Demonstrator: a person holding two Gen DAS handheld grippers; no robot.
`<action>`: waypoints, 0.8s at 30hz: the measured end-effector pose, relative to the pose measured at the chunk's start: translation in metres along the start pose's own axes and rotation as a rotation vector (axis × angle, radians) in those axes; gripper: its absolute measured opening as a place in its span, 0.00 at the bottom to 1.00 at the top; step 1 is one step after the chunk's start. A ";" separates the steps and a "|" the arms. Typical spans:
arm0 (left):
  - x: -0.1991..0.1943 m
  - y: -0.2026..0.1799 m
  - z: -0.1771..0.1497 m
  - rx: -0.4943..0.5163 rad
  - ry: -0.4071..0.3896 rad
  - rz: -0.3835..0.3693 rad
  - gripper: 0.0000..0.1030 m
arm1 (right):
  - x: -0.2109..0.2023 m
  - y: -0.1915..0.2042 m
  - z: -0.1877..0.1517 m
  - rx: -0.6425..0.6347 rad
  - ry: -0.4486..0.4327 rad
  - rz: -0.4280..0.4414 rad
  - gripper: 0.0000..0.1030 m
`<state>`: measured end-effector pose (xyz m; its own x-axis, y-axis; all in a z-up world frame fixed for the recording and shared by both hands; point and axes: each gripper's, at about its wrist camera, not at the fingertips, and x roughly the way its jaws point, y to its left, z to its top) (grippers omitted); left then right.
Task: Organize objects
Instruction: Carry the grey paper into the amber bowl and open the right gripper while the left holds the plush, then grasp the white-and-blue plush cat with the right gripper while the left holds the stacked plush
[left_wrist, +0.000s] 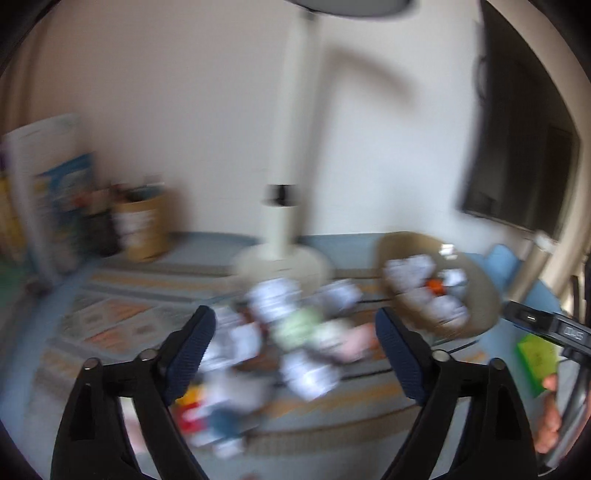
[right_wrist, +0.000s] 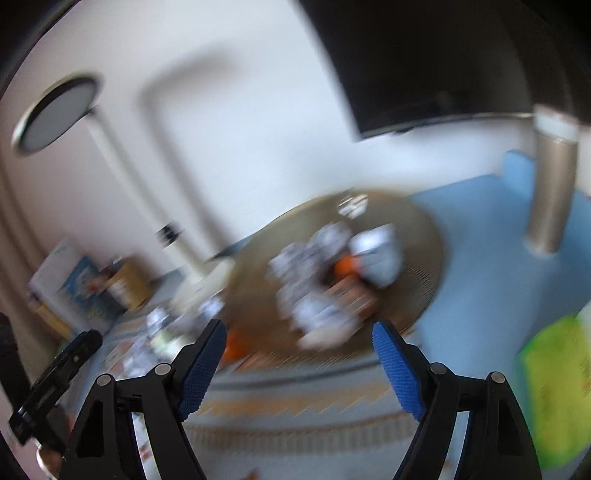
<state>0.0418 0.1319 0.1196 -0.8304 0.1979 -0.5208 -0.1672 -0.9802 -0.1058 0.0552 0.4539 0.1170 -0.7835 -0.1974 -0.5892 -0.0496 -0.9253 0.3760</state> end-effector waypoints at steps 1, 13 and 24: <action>-0.010 0.018 -0.007 -0.013 -0.002 0.036 0.98 | 0.003 0.015 -0.010 -0.024 0.013 0.025 0.88; 0.014 0.121 -0.071 -0.010 0.215 0.112 0.98 | 0.098 0.127 -0.091 -0.128 0.319 0.176 0.93; 0.074 0.141 -0.079 -0.038 0.392 0.015 0.85 | 0.128 0.194 -0.095 -0.225 0.383 0.107 0.93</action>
<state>-0.0013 0.0088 -0.0008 -0.5655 0.1757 -0.8058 -0.1307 -0.9838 -0.1228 0.0039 0.2187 0.0464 -0.4892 -0.3620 -0.7935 0.1878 -0.9322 0.3095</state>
